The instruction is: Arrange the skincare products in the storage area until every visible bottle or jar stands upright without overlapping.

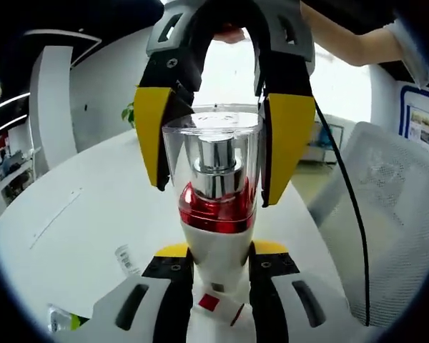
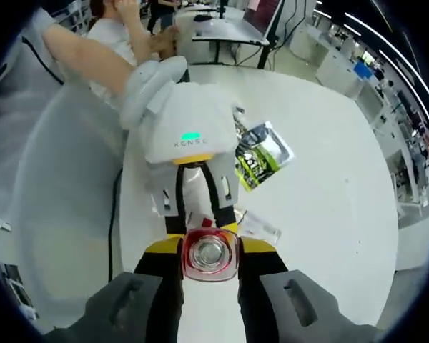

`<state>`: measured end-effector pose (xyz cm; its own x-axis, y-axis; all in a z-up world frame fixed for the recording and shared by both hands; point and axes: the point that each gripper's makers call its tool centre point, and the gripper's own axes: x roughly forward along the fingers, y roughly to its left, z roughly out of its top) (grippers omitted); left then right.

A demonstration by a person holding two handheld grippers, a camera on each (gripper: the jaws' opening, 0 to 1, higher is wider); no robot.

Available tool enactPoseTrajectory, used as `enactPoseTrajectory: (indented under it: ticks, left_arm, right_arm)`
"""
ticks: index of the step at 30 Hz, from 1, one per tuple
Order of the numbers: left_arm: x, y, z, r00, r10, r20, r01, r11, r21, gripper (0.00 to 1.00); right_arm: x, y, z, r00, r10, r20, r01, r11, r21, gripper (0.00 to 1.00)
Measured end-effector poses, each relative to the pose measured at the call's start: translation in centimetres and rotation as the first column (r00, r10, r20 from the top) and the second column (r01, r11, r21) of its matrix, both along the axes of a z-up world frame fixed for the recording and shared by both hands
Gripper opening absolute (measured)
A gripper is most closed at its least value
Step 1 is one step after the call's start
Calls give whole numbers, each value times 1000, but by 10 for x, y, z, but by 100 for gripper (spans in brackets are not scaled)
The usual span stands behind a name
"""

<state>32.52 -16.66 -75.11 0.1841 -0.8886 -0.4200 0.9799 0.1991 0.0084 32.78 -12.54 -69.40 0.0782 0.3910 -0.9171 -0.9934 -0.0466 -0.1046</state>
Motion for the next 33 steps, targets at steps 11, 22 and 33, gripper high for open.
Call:
enactPoseTrajectory:
  ticks: [11, 22, 33]
  left_arm:
    - [17, 20, -1, 999, 46, 17, -47, 999, 18, 26]
    - [35, 28, -5, 997, 77, 17, -78, 997, 19, 26]
    - [51, 23, -7, 996, 83, 17, -84, 996, 14, 26]
  right_arm:
    - [15, 15, -1, 999, 43, 22, -43, 999, 6, 28]
    - [32, 23, -5, 997, 70, 32, -70, 998, -4, 28]
    - [49, 18, -7, 997, 72, 31, -72, 997, -16, 28]
